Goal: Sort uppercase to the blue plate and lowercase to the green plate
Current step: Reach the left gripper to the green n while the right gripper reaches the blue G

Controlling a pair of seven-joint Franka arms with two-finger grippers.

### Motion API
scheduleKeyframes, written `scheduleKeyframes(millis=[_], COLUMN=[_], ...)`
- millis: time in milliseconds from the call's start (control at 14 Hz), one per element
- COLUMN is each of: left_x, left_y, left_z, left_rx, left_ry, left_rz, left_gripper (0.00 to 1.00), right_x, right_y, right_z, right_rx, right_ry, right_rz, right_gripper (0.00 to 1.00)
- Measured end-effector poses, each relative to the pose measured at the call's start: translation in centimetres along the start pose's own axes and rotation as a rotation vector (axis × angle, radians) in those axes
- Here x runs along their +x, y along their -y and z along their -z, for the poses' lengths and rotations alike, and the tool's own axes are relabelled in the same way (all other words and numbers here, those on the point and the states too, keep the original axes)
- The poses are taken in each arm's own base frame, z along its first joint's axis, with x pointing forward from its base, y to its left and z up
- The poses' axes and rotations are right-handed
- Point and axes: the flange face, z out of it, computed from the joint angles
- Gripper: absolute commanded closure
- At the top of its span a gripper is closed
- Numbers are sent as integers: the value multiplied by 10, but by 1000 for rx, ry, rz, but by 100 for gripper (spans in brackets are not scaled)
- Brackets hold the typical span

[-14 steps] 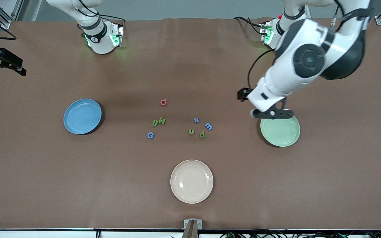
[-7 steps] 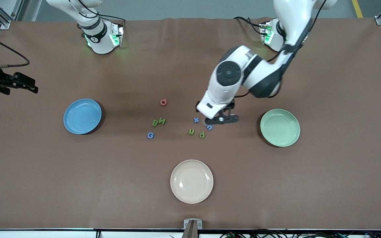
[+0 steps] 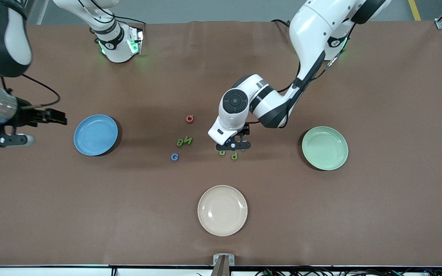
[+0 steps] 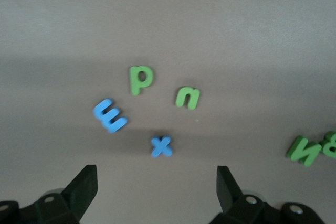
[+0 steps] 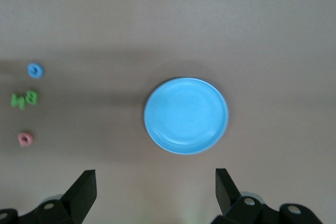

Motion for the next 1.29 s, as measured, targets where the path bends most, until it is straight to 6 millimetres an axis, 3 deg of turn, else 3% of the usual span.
scheduleKeyframes(millis=[286, 500, 714, 1071, 1286], left_x=[9, 14, 19, 20, 20], left_y=[-15, -17, -17, -18, -17], left_z=[-39, -53, -59, -67, -73], left_rx=[-14, -26, -47, -63, -56], left_ry=[-93, -136, -155, -166, -176], left_rz=[-15, -20, -18, -20, -33], left_gripper=[2, 18, 33, 38, 44], right_x=[-1, 2, 15, 24, 25], right_y=[102, 160, 199, 267, 283], right_z=[-18, -45, -98, -172, -210], right_rx=[-20, -5, 22, 41, 21], right_ry=[-35, -75, -129, -176, -154], right_rz=[-131, -184, -183, -200, -190], right_gripper=[0, 0, 0, 0, 0])
